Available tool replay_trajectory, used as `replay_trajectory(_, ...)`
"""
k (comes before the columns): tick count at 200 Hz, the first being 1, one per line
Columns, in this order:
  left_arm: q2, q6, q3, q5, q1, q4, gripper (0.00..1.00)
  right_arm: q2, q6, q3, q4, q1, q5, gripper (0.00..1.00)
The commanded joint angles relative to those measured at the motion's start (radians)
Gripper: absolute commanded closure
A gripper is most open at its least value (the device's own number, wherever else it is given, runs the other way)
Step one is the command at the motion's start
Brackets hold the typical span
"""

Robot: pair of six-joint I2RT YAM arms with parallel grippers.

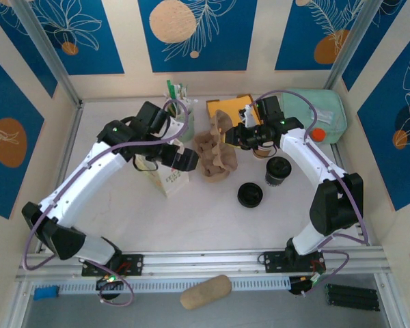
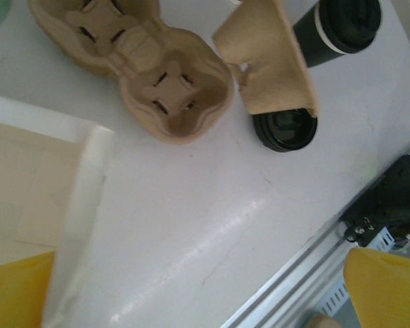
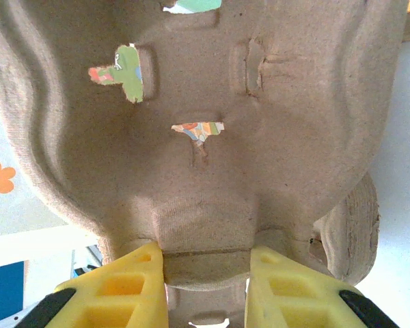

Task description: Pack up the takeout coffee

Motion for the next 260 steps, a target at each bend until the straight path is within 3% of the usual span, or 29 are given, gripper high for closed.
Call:
replay_trajectory(1, -0.038, -0.035, -0.014, 0.032, -0.032, -0.004, 0.01, -0.037, 0.008, 0.005, 0.005, 0.003, -0.018, 0.73)
replay_trajectory(125, -0.116, -0.152, -0.088, 0.143, -0.167, 0.109, 0.01, -0.047, 0.017, 0.013, -0.006, 0.005, -0.010, 0.73)
replay_trajectory(144, -0.126, -0.151, -0.065, 0.120, -0.169, 0.107, 0.01, -0.049, 0.016, 0.017, -0.009, 0.005, -0.008, 0.73)
replay_trajectory(188, -0.151, -0.146, 0.039, -0.024, -0.167, 0.073, 0.01, -0.061, 0.016, 0.046, -0.033, 0.007, 0.002, 0.73)
replay_trajectory(260, -0.333, -0.179, 0.033, -0.500, -0.148, 0.035, 0.01, -0.142, -0.006, 0.178, -0.139, 0.045, 0.075, 0.73)
